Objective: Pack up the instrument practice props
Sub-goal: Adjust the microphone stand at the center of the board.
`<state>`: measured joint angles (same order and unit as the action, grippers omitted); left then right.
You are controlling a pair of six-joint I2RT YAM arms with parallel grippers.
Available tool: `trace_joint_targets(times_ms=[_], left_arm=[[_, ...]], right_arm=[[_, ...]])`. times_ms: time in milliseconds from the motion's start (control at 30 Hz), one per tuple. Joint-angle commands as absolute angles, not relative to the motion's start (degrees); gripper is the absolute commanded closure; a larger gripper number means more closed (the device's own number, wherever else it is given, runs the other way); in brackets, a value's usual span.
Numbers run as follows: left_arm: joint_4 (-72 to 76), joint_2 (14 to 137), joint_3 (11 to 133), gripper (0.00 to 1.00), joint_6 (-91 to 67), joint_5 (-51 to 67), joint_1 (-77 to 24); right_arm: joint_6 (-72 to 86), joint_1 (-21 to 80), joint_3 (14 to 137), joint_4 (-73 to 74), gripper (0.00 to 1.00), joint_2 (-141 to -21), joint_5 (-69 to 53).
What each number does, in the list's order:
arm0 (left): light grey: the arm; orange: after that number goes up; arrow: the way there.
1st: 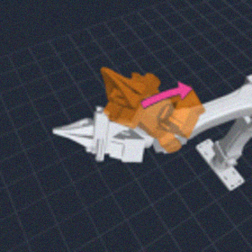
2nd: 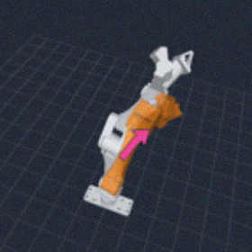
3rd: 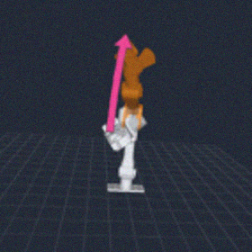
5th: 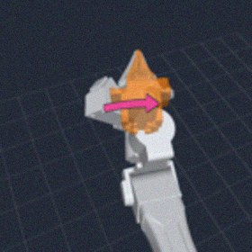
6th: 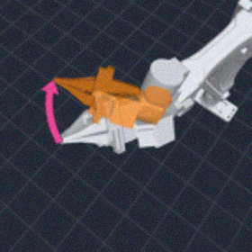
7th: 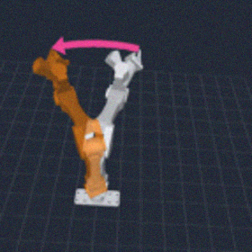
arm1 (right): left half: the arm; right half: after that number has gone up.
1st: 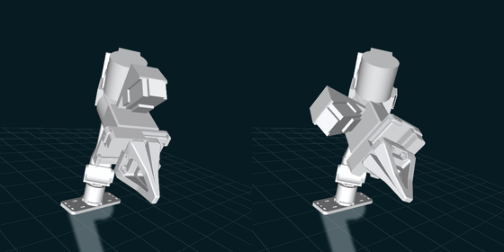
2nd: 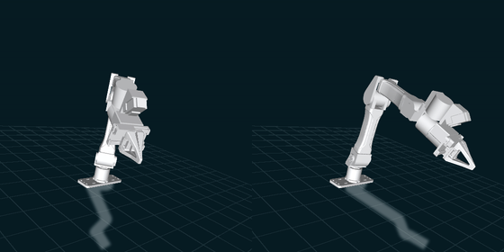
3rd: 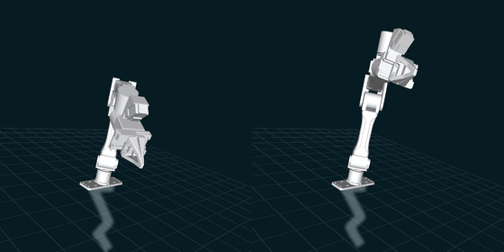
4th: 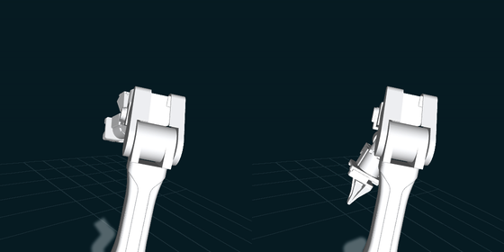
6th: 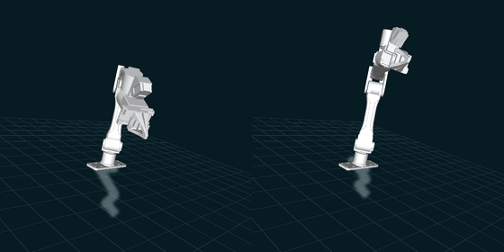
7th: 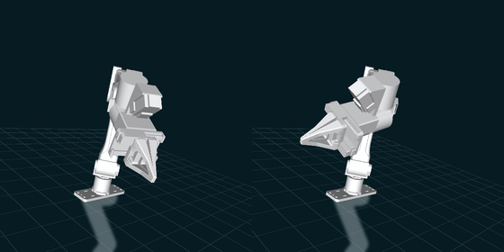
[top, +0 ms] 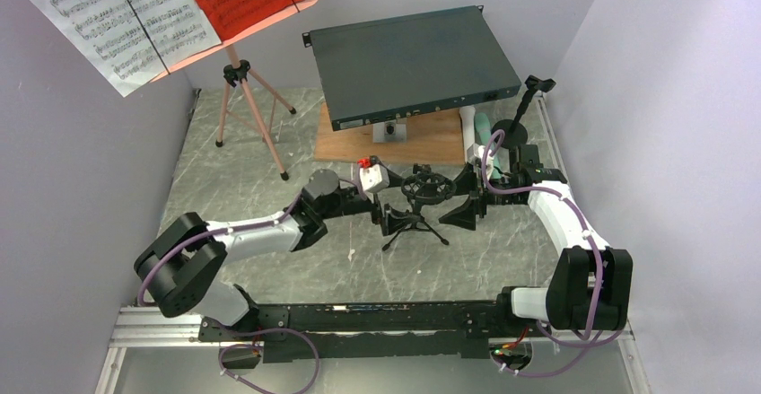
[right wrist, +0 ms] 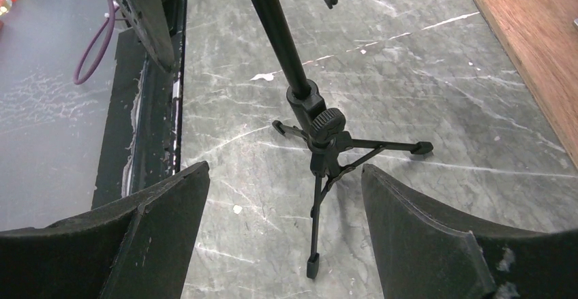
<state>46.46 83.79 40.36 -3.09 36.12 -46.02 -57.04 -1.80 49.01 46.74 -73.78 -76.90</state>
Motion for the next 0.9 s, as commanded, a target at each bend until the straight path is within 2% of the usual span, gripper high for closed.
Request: trace_joint_targets(times_ms=[0,167,267,500,567,633,767,833,867], left_arm=[[54.2,80.9,38.2,0.01,-7.1,14.1,-52.2],[59.0,82.2,36.9,0.02,-5.9,0.7,-56.7],[60.1,84.7,38.6,0.06,-5.6,-1.2,-57.4],[61.4,90.8,43.2,0.34,-5.7,-1.1,-57.6],[62.8,92.0,43.7,0.4,-5.9,-0.5,-57.6],[63.9,92.7,44.2,0.54,-5.6,1.7,-57.6],[62.4,92.2,44.8,0.9,-3.1,7.2,-57.4],[61.0,90.9,44.8,1.0,-2.0,10.8,-56.9],[60.5,90.2,44.8,1.0,-2.0,13.2,-56.3]], right_arm=[[-58.2,-2.0,50.8,45.9,0.16,-73.4,-77.7],[-57.9,-2.2,50.8,45.7,0.15,-73.4,-77.9],[-57.9,-2.2,50.8,45.7,0.15,-73.3,-77.7],[-57.7,-2.7,50.7,45.5,0.15,-73.2,-77.9],[-57.6,-2.8,50.6,45.4,0.15,-73.2,-77.9],[-57.3,-2.7,50.6,45.1,0.15,-73.1,-77.9],[-55.6,-2.7,50.0,43.8,0.16,-73.1,-78.4],[-53.8,-2.7,49.8,42.7,0.16,-73.0,-79.0],[-53.0,-2.8,49.8,42.2,0.16,-73.0,-79.2]])
